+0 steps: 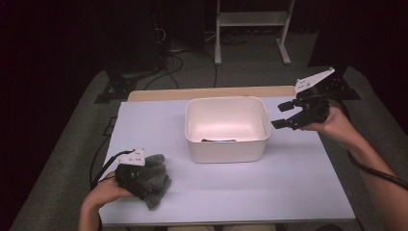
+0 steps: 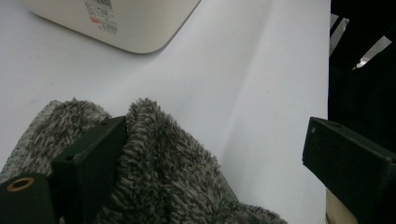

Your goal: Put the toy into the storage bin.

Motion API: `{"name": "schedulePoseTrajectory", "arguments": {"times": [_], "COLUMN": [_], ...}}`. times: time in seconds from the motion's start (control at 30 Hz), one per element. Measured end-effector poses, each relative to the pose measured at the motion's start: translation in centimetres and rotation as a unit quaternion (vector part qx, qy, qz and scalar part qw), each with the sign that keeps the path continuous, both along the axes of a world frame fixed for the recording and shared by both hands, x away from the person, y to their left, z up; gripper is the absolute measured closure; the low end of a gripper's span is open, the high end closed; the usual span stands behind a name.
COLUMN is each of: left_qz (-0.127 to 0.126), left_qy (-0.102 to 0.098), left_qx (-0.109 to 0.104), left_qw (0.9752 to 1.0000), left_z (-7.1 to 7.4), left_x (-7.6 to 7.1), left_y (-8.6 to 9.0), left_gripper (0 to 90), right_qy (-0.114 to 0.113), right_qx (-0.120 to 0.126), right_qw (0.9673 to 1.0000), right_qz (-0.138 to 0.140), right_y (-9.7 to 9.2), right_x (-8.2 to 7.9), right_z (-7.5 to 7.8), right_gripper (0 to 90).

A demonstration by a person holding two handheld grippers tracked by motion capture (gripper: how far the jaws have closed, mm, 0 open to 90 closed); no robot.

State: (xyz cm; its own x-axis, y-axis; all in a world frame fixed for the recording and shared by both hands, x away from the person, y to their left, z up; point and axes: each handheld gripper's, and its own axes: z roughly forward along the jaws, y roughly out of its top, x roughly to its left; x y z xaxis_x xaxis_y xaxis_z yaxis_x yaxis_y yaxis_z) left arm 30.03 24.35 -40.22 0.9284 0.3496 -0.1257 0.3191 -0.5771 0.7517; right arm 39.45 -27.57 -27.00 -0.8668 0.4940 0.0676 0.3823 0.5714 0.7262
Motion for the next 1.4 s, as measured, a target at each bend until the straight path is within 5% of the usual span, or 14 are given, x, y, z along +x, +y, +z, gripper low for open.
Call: {"name": "schedulePoseTrajectory", "arguments": {"times": [0.4, 1.4], "left_qz": [0.005, 0.004], "left_qy": [-0.014, -0.014], "left_qx": [-0.003, -0.002], "left_qw": [0.9999, 0.9999], "left_z": [0.0, -0.1], "left_x": [0.2, 0.2], "left_y": [0.0, -0.6], "left_gripper": [6.7, 6.7], "right_qy": [0.012, 0.055], "right_qx": [0.016, 0.046], "right_qw": [0.9994, 0.9947], "right_qz": [-0.029, -0.074], "right_y": [-2.3, -4.9], "right_x": [-1.4, -4.1], "right_z": [-2.9, -10.6], "right_gripper": [20.1, 19.1]}}
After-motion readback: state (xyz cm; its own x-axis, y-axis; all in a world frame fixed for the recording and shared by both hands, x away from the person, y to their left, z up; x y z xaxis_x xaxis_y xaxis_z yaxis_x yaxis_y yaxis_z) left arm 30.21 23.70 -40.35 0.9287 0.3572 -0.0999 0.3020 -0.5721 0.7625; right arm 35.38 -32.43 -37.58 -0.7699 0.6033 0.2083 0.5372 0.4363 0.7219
